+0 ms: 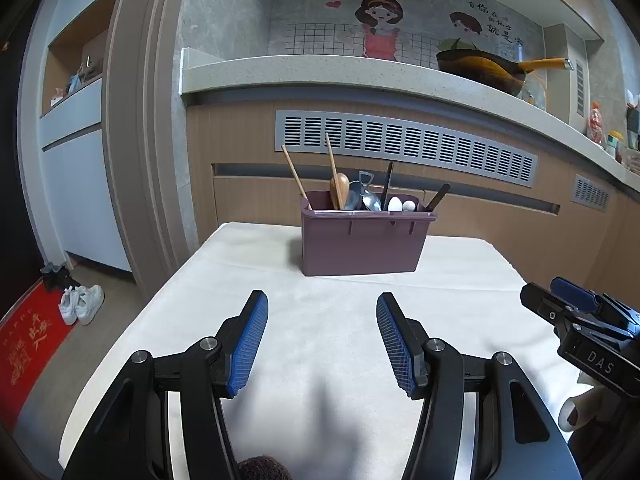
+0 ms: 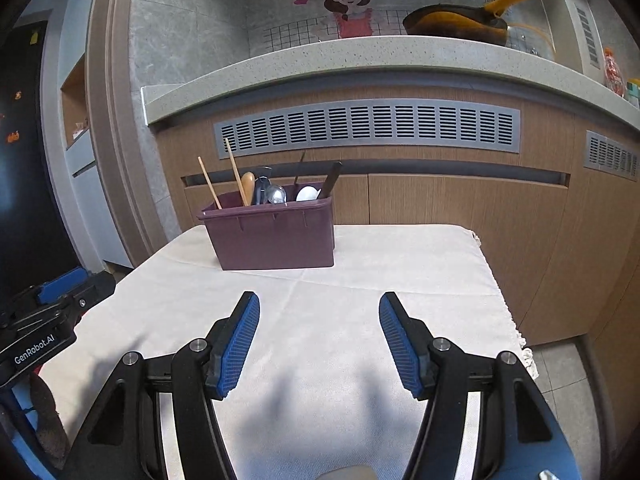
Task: Organize utensils
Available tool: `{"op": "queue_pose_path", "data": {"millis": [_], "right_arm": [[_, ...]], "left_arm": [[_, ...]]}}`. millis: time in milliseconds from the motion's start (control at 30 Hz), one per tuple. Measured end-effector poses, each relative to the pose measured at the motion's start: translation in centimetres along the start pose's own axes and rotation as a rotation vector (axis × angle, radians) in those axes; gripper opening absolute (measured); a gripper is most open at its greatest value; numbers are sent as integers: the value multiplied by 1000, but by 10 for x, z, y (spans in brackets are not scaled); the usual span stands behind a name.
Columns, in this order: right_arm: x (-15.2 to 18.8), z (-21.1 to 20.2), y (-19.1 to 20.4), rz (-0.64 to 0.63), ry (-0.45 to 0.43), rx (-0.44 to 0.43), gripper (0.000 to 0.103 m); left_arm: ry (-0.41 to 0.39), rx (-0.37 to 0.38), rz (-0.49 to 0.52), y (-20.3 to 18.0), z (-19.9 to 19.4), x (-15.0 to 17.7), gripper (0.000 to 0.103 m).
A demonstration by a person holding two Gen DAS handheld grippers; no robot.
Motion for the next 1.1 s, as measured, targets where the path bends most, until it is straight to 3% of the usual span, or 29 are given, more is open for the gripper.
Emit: {"op": "queue_pose_path", "data": {"millis": [1100], "right_arm": [[2,2,-2,-15,17,-13,60]], "left_arm": [[47,-18,1,-2,4,3,57]]}}
Point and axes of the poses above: each gripper's, at about its wrist camera, not at the fingertips, and z roughly the way its jaws point, y to its left, x to its underside, the point moved 2 cm from there along z, roughly the way its jaws point, and after that the axes turned 13 degrees about -z, right-handed, at the moved point
